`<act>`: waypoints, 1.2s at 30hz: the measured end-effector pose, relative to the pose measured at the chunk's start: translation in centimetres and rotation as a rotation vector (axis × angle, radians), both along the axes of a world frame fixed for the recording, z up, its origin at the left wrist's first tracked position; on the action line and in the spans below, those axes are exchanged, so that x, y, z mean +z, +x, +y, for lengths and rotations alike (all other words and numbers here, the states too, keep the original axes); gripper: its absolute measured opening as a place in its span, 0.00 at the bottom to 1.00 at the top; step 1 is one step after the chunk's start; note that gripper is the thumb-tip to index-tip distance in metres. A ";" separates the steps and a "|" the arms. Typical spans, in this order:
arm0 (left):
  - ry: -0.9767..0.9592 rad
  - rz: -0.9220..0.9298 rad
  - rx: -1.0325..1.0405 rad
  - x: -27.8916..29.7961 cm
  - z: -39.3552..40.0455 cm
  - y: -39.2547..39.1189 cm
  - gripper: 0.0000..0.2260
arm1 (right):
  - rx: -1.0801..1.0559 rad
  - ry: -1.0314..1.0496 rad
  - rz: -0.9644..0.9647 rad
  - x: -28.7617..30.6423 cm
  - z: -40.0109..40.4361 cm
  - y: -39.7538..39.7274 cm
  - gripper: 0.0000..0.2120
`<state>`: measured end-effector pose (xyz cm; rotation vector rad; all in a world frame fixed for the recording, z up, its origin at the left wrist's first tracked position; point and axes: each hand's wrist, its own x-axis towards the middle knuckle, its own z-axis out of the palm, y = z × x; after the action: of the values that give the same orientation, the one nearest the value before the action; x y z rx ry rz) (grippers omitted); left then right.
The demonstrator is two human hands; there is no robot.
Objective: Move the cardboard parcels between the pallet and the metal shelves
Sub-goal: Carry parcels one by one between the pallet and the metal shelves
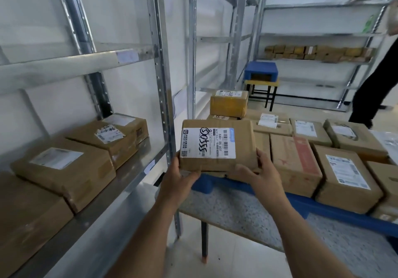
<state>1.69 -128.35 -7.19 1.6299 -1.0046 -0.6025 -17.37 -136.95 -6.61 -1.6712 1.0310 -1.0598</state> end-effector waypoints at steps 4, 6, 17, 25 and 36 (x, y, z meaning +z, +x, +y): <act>-0.028 0.021 -0.086 1.0 -4.4 4.3 0.20 | -0.048 -0.017 0.016 0.3 -3.7 3.6 0.26; -0.043 0.016 -0.122 1.3 -6.6 6.1 0.22 | -0.081 -0.047 0.046 0.1 -5.5 5.0 0.28; 0.038 -0.024 -0.171 0.5 -19.5 10.1 0.28 | -0.235 -0.156 0.249 -0.4 -15.9 7.7 0.23; 0.074 -0.104 -0.152 -0.2 -27.2 11.1 0.26 | -0.201 -0.123 0.229 -1.0 -23.5 9.3 0.28; 0.207 -0.120 -0.172 -3.0 -32.5 12.9 0.23 | -0.245 -0.052 0.446 -3.9 -28.8 9.1 0.27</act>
<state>14.54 -160.85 -10.20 1.7888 -1.2120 -0.7522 -8.23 -165.71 -10.46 -1.9078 1.5371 -0.8872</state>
